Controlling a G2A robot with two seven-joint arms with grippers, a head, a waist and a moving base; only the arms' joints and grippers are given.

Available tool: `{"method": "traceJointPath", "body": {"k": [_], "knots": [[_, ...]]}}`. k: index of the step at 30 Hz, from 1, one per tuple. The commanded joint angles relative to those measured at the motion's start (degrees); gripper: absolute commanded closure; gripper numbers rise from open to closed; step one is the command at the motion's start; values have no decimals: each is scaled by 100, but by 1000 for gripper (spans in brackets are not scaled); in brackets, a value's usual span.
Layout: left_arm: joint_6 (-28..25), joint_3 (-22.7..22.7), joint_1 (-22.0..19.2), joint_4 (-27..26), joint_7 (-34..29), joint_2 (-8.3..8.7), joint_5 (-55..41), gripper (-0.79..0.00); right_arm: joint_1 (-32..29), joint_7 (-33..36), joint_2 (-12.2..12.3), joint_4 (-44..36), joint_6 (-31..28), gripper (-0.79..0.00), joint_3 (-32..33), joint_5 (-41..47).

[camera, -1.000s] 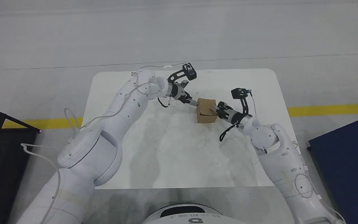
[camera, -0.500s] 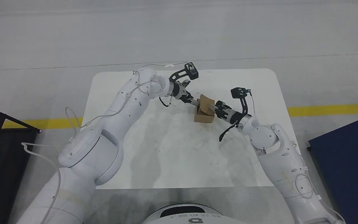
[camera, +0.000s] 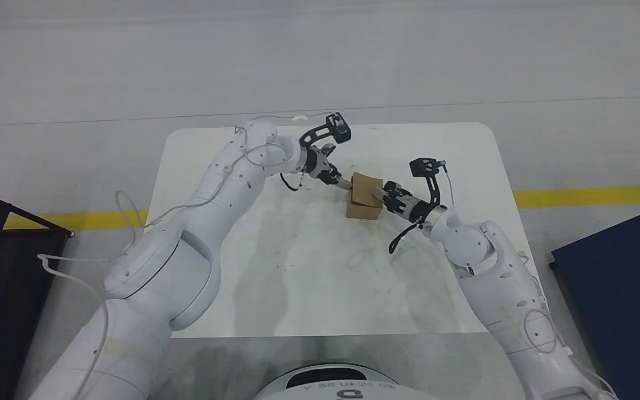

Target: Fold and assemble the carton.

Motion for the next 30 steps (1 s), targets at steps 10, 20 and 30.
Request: {"method": "traceJointPath", "body": {"k": [10, 20, 30], "knots": [[28, -31, -31, 35, -33, -5, 72, -785, -12, -28, 4, 0, 59, -311, -44, -121], [2, -141, -58, -21, 142, 35, 49, -785, -35, -28, 13, -25, 60, -299, -45, -164], [310, -36, 52, -297, 43, 9, 388, -785, -77, -48, 24, -56, 36, -292, -24, -188]]}}
